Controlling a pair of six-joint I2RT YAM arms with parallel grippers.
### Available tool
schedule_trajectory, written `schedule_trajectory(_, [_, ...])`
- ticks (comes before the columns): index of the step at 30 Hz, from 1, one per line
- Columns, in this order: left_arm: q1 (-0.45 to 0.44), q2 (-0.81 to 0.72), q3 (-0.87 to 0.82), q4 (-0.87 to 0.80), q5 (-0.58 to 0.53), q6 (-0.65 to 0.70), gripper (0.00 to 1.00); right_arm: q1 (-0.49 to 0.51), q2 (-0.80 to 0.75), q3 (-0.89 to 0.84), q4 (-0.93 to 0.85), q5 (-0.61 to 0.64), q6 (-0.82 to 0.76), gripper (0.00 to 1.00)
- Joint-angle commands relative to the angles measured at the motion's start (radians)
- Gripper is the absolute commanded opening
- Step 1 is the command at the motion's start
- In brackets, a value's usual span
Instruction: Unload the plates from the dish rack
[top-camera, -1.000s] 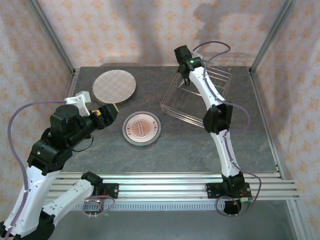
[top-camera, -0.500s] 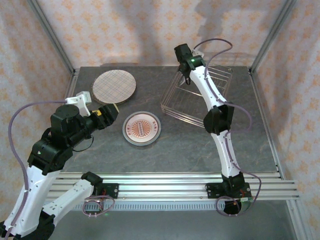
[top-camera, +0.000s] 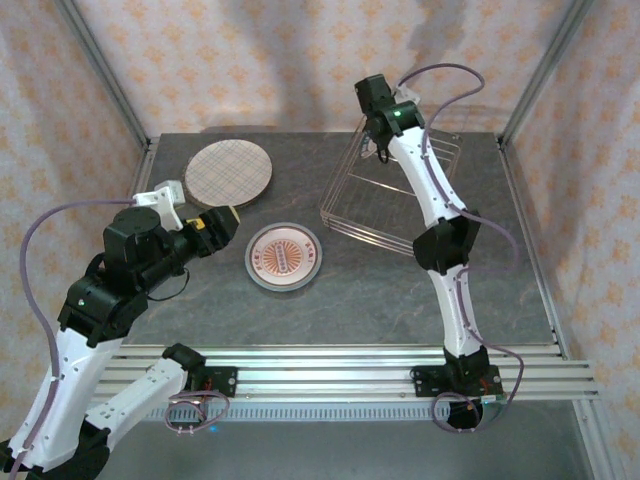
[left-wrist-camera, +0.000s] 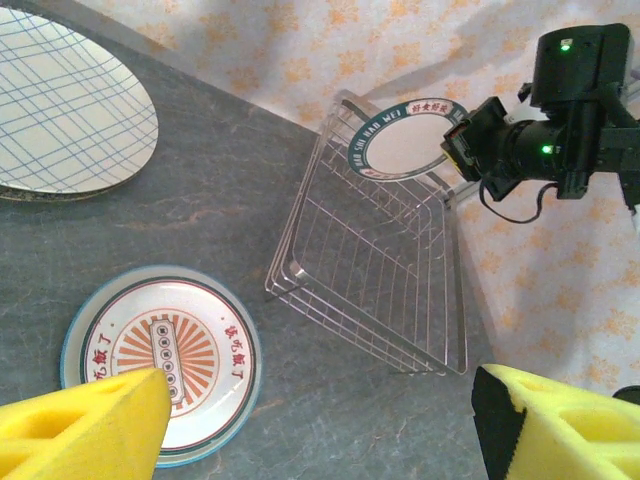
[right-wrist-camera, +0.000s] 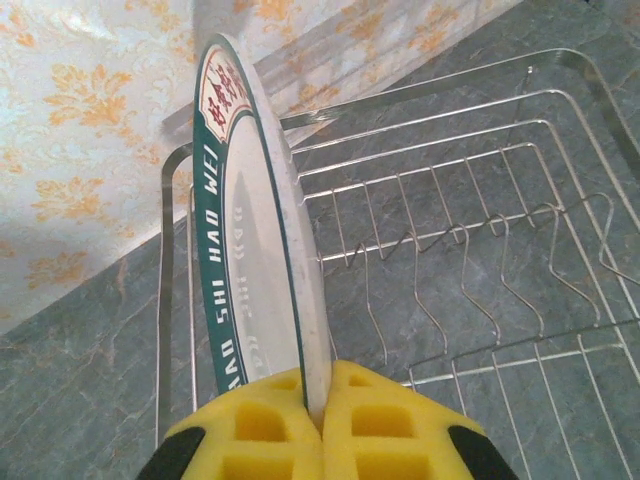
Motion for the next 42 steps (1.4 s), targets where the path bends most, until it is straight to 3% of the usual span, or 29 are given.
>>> schedule_trajectory(1, [-0.003, 0.003, -0.007, 0.043, 0.020, -0.010, 0.79, 0.014, -0.120, -0.002, -0.063, 0.083, 0.041, 0.00])
schedule_trajectory(9, [-0.003, 0.026, -0.004, 0.082, 0.043, -0.029, 0.80, 0.031, -0.326, -0.175, -0.051, 0.046, 0.028, 0.00])
schedule_trajectory(16, [-0.003, 0.085, -0.007, 0.167, 0.108, -0.096, 0.81, 0.032, -0.541, -0.369, 0.030, -0.071, -0.019, 0.00])
schedule_trajectory(26, [-0.003, 0.221, -0.032, 0.373, 0.273, -0.267, 0.82, 0.011, -0.809, -0.705, 0.263, -0.496, -0.024, 0.00])
schedule_trajectory(32, [-0.003, 0.297, -0.066, 0.507, 0.360, -0.370, 0.82, 0.005, -0.867, -0.788, 0.336, -0.734, -0.009, 0.00])
schedule_trajectory(42, [-0.003, 0.373, -0.108, 0.663, 0.394, -0.482, 0.78, 0.004, -0.924, -0.951, 0.489, -0.947, 0.114, 0.00])
